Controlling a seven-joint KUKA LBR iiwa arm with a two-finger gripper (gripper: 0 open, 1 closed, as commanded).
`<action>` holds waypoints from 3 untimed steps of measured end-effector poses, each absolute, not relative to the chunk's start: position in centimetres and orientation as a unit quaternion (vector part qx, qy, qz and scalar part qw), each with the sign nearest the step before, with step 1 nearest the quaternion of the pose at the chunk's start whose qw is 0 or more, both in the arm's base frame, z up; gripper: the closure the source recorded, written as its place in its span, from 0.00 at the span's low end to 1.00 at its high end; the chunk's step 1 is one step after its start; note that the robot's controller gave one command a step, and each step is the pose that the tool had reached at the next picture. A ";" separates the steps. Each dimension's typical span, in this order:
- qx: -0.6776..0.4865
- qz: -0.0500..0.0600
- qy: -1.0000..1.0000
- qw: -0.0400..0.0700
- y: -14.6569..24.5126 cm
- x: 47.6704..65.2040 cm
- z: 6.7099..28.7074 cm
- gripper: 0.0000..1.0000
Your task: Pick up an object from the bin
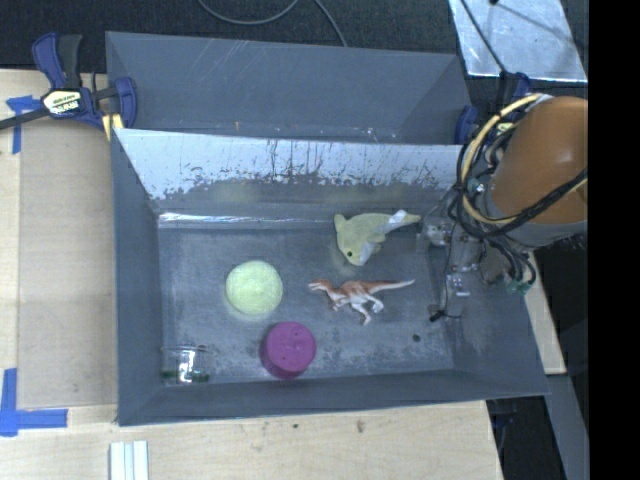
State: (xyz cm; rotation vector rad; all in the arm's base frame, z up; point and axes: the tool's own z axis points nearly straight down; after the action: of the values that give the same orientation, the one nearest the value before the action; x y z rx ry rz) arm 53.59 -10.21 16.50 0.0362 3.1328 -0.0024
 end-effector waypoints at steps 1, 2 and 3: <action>0.040 0.000 0.999 -0.002 -7.0 55.1 14.9 0.00; 0.060 0.000 0.998 0.003 -6.0 55.7 16.6 0.00; 0.120 0.000 0.993 0.004 -4.1 54.9 9.8 0.00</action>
Offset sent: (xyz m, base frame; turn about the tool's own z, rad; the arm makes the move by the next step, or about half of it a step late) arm 0.0186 0.0426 -0.0212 0.1716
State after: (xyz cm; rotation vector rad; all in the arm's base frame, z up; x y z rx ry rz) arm 54.94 -4.09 9.76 0.3755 3.1113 0.0004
